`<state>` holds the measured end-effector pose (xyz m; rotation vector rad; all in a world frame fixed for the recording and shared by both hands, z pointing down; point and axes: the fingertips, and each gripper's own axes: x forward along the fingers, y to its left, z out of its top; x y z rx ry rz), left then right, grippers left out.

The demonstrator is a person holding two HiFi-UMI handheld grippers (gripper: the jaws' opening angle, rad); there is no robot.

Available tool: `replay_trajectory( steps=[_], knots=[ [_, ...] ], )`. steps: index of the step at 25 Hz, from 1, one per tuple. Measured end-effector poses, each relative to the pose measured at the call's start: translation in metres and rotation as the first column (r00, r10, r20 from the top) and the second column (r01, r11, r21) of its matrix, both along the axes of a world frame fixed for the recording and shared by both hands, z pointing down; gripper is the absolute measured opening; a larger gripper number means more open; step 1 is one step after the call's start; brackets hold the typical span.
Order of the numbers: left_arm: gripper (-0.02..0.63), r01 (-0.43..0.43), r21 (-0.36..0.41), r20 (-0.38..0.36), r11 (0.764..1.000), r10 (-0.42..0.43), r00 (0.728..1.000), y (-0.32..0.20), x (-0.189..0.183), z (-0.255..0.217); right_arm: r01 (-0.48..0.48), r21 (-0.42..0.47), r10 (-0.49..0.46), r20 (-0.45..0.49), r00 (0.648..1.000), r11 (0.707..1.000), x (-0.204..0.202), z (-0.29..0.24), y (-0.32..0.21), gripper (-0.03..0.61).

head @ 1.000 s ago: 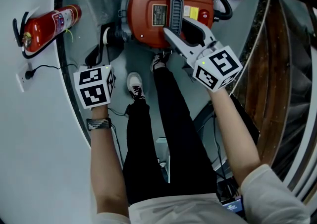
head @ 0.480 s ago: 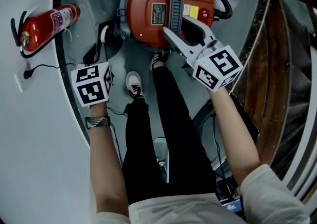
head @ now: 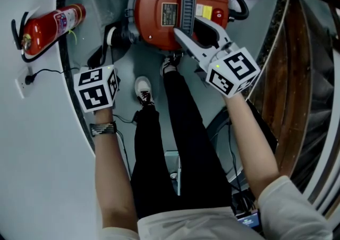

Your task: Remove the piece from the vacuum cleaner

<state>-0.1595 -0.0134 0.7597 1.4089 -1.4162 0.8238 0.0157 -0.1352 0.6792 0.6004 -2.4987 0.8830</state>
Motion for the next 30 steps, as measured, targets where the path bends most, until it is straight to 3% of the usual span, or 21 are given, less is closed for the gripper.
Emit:
replay_trajectory(
  steps=[30],
  knots=[
    [0.055, 0.017, -0.020, -0.012, 1.000, -0.017, 1.000, 0.0000, -0.0082, 0.0048, 0.000, 0.008, 0.000, -0.002, 1.000, 1.000, 0.0004, -0.0001, 0.0001, 0.196]
  ],
)
